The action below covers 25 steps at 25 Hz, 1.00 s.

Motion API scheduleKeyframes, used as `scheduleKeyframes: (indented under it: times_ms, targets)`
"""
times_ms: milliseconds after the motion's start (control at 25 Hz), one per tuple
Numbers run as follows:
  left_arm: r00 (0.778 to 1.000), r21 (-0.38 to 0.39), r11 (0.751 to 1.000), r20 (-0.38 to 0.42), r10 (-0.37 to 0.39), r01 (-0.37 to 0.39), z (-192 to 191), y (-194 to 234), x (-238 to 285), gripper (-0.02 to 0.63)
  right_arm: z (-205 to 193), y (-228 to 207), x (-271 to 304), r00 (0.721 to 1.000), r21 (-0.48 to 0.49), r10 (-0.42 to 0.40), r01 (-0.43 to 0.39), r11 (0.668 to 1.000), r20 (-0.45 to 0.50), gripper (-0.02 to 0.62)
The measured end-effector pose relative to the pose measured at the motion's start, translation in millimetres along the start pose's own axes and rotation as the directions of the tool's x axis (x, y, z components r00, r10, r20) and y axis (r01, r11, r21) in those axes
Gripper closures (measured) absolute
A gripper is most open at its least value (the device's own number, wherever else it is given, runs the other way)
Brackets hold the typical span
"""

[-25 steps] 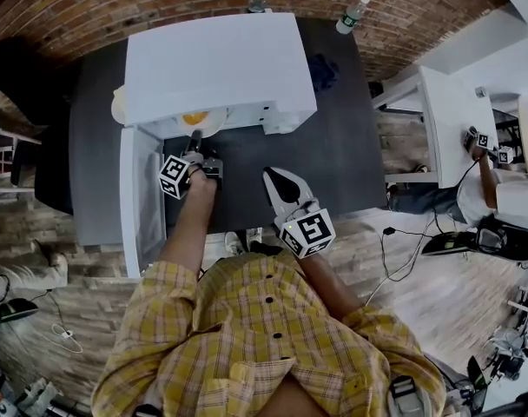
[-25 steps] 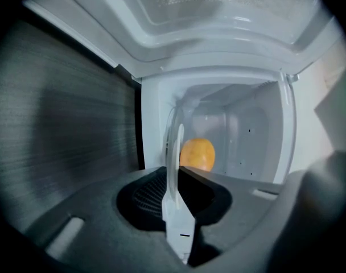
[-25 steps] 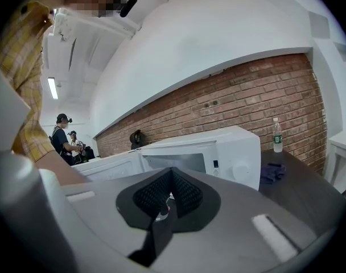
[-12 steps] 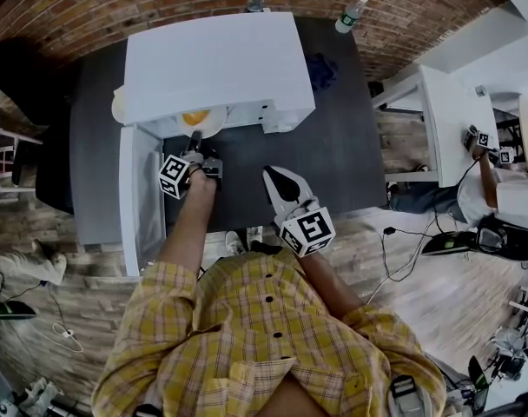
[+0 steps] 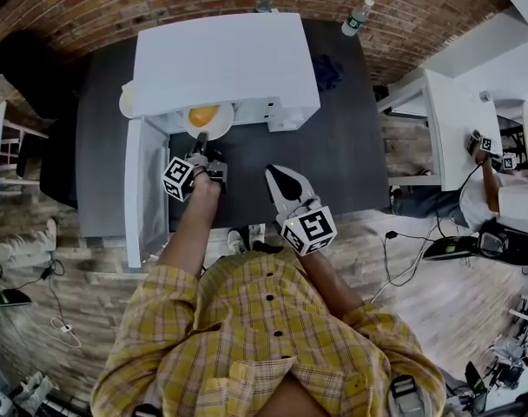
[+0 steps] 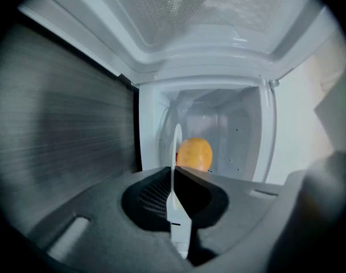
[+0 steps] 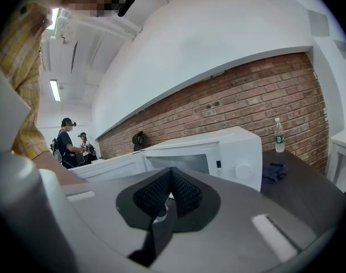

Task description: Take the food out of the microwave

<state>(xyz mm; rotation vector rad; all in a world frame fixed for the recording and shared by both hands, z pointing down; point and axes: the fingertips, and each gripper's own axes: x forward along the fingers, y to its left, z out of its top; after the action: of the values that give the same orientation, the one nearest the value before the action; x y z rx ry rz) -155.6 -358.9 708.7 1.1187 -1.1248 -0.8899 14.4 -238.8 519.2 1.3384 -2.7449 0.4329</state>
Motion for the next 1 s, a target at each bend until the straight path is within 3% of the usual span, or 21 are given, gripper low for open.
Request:
scheduleKeyframes:
  times_ms: [1000]
  targets:
    - [0.996, -0.024, 0.997, -0.055, -0.073, 0.071, -33, -30, -81, 0.595, 0, 27, -25, 0.999, -0.014, 0.005, -0.005, 1.000, 0.033, 0.592]
